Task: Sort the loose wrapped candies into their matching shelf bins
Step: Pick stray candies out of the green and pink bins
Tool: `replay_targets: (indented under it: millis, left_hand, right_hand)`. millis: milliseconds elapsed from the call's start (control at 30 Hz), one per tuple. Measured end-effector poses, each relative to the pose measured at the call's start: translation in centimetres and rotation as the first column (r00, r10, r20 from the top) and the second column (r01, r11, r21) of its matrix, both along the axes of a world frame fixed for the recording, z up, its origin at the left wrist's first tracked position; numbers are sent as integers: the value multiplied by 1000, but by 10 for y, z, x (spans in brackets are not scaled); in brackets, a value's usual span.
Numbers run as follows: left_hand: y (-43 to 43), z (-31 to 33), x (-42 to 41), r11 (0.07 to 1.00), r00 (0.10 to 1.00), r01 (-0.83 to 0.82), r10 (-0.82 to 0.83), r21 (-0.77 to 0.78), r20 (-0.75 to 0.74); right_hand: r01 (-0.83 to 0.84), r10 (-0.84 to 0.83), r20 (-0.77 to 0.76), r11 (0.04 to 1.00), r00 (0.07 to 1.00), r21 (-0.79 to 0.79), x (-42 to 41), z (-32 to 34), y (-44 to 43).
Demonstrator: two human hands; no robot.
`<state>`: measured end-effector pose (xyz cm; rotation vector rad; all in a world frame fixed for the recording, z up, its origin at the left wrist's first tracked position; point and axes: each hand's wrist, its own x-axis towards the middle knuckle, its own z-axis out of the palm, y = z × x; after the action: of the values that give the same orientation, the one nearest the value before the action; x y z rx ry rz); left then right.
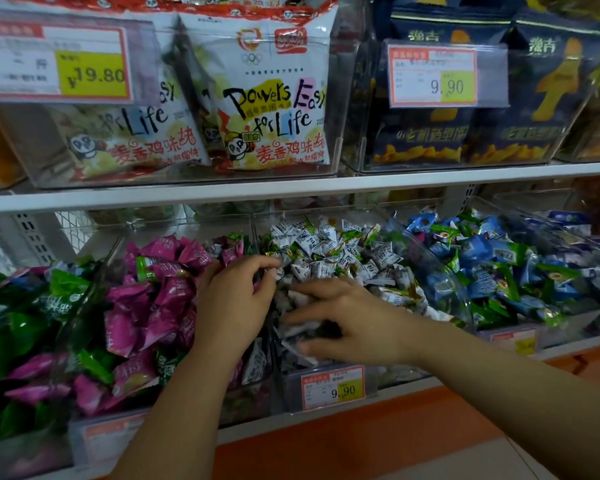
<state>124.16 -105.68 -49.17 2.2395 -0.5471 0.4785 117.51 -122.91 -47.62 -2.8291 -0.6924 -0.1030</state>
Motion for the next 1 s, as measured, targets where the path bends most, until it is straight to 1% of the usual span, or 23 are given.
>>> replay_targets:
  millis: [67,133,233,267,367,467,533,667,833,900,933,967,1000]
  left_hand:
    - [1,1,-1,1000,1000,7,-7,5,-13]
    - [3,1,-2,999,999,28,-28,20,-34]
    - [8,3,-3,997,995,65,-62,47,-74]
    - [9,4,-3,996,994,74,-70,53,-90]
    - [11,5,-3,994,988,98,-92,43,-121]
    - [11,4,-4,994,988,105,-101,29,-116]
    - [12,5,-4,993,987,110,-106,29,-121]
    - [12,6,-5,993,985,108,-101,40,-141]
    - [12,8,-5,993,984,103,-94,52,-149]
    - [12,9,-6,993,983,105,-95,53,-155]
    - [12,9,-6,993,982,107,-98,49,-160]
    - [11,10,-5,993,982,108,-100,41,-161]
    - [11,9,-5,994,982,109,-103,30,-158]
  right_hand:
    - [9,-6,22,991,1000,-131,9,-9,-2]
    - [76,-76,6,986,997,-149,23,-8,-13]
    - [145,-152,-101,986,983,-78,41,-5,-29]
    - [155,-161,-115,986,980,-60,44,-3,-32]
    - [191,-193,-86,981,977,-30,52,6,-37]
    - [263,-264,-72,965,962,-20,58,15,-46]
    - [333,-332,-61,943,941,3,61,15,-55]
    - [494,-496,40,868,867,45,67,8,-76]
    - [574,-575,-1,817,818,51,70,5,-84]
    - [535,-546,68,834,835,135,68,11,-69]
    - [463,-482,106,871,870,161,67,15,-56]
    - [372,-390,99,915,915,158,67,18,-41]
    - [285,-294,60,951,954,123,69,18,-25]
